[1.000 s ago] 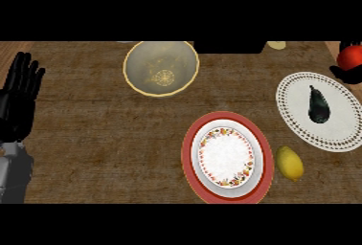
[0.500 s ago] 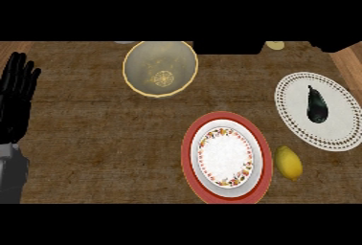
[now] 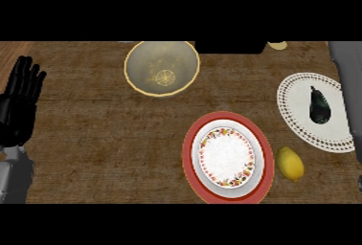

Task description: Pick the tomato from the plate and place it in the bowl

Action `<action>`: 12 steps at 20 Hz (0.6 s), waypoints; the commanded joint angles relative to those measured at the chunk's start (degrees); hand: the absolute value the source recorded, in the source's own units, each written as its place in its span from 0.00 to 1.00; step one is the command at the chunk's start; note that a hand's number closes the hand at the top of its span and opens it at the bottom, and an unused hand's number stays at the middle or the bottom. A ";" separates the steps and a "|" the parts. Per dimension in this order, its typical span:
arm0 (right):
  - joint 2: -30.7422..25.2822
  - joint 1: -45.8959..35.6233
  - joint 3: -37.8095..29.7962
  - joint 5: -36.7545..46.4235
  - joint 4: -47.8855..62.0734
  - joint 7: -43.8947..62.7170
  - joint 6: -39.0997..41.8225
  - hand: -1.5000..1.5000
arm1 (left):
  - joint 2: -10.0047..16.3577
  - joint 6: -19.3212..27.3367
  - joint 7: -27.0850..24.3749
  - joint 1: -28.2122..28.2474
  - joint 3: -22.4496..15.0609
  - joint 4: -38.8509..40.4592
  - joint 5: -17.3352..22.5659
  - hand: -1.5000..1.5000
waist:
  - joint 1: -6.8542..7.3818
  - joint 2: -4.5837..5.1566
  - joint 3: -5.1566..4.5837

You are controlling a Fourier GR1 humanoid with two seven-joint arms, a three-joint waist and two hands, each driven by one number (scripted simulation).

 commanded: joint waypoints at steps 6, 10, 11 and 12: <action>11.40 -9.14 4.98 3.81 9.53 7.50 -3.44 1.00 | 0.06 -0.27 1.62 -0.38 -0.37 -1.04 -0.03 0.50 | 0.72 0.22 0.01; 15.18 -10.13 5.84 6.12 17.36 4.74 -8.51 1.00 | -1.40 0.55 -2.02 -1.88 -1.35 1.81 -1.71 0.50 | 1.02 0.56 -0.01; 15.82 -9.78 5.84 6.07 18.63 4.10 -8.71 1.00 | 1.26 -1.23 1.23 -2.53 1.05 0.87 1.01 0.50 | 1.14 0.49 0.01; 15.15 -11.32 5.25 6.46 21.69 2.66 -9.34 1.00 | -0.07 -0.73 1.53 -1.64 -0.46 -0.04 0.21 0.50 | 1.33 0.56 0.01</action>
